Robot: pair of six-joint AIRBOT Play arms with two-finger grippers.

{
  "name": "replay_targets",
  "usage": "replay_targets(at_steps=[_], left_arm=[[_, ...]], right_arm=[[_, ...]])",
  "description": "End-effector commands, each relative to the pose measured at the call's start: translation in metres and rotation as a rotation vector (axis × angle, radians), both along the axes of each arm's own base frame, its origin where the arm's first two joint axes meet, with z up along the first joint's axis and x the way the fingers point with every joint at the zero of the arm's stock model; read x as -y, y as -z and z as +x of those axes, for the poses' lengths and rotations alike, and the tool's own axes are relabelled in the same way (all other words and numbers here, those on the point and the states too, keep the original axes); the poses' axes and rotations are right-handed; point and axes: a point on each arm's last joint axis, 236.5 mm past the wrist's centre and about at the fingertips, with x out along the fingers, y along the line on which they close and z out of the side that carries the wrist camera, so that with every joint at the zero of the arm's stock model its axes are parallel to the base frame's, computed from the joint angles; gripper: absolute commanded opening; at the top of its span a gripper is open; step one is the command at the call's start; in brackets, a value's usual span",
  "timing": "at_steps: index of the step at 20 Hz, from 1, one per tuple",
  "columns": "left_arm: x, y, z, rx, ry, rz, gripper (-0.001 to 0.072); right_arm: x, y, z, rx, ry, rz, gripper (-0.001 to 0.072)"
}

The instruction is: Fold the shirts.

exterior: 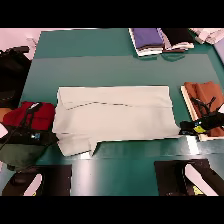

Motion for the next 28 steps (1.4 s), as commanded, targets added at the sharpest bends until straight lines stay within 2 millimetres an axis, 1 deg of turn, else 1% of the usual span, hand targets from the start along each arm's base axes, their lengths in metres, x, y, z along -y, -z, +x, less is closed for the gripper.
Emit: replay_targets(at_steps=[1, 2, 4, 6, 7, 9, 11, 13, 14, 16, 18, 19, 20, 21, 22, 23, 24, 25, 26, 27, 28], left_arm=[[-0.005, -0.027, -0.006, 0.035, 0.03, 0.028, 0.0027], [-0.005, -0.034, 0.002, 0.068, 0.023, 0.025, 0.0027], [-0.005, -0.046, 0.031, 0.141, -0.001, 0.024, 0.0027], [-0.007, -0.046, 0.066, 0.176, 0.005, 0.033, 0.0027], [-0.007, -0.043, 0.083, 0.173, 0.008, 0.038, 0.0027], [-0.01, -0.039, 0.132, 0.221, -0.001, 0.051, 0.0028], [-0.013, -0.032, 0.181, 0.25, -0.012, 0.063, 0.0028], [-0.014, -0.021, 0.218, 0.243, 0.001, 0.072, 0.0029], [-0.014, -0.013, 0.234, 0.227, 0.002, 0.072, 0.0029], [-0.013, 0.001, 0.255, 0.2, 0.002, 0.069, 0.0029], [-0.013, 0.012, 0.264, 0.179, 0.001, 0.067, 0.003], [-0.012, 0.014, 0.266, 0.176, -0.001, 0.066, 0.0031], [-0.013, 0.014, 0.268, 0.182, -0.005, 0.066, 0.0033], [-0.013, 0.011, 0.27, 0.186, -0.012, 0.064, 0.0238], [-0.013, 0.006, 0.271, 0.188, -0.033, 0.058, 0.0496], [-0.012, 0.001, 0.27, 0.18, -0.046, 0.051, 0.0529], [-0.01, -0.004, 0.268, 0.166, -0.038, 0.046, 0.0528], [-0.009, -0.006, 0.264, 0.15, -0.029, 0.044, 0.048], [-0.006, -0.007, 0.259, 0.131, -0.021, 0.032, 0.0237], [-0.004, -0.006, 0.256, 0.116, -0.014, 0.025, 0.0035], [-0.002, -0.007, 0.254, 0.109, -0.014, 0.013, 0.0029]], right_arm=[[0.014, -0.033, 0.006, 0.076, -0.057, -0.107, 0.0015], [0.017, -0.044, 0.016, 0.124, -0.051, -0.123, 0.0015], [0.022, -0.064, 0.04, 0.185, -0.033, -0.133, 0.0015], [0.023, -0.071, 0.068, 0.214, -0.029, -0.113, 0.0015], [0.024, -0.071, 0.083, 0.218, -0.035, -0.111, 0.0015], [0.022, -0.067, 0.118, 0.236, -0.064, -0.11, 0.0015], [0.018, -0.059, 0.152, 0.241, -0.076, -0.107, 0.0015], [0.014, -0.049, 0.181, 0.236, -0.058, -0.089, 0.0015], [0.008, -0.045, 0.195, 0.235, -0.055, -0.06, 0.0015], [0.0, -0.04, 0.221, 0.246, -0.041, -0.007, 0.0015], [-0.006, -0.038, 0.24, 0.258, -0.032, 0.032, 0.0016], [-0.008, -0.039, 0.249, 0.267, -0.027, 0.048, 0.0017], [-0.011, -0.04, 0.259, 0.283, -0.023, 0.068, 0.0052], [-0.013, -0.043, 0.266, 0.299, -0.017, 0.085, 0.0276], [-0.013, -0.048, 0.273, 0.313, -0.01, 0.098, 0.0428], [-0.011, -0.052, 0.276, 0.324, -0.011, 0.113, 0.0455], [-0.008, -0.055, 0.274, 0.329, -0.02, 0.129, 0.0454], [-0.004, -0.056, 0.27, 0.318, -0.025, 0.145, 0.0455], [0.002, -0.052, 0.261, 0.291, -0.023, 0.159, 0.0455], [0.011, -0.045, 0.251, 0.255, -0.01, 0.169, 0.0455], [0.021, -0.036, 0.238, 0.215, 0.01, 0.181, 0.0479]])
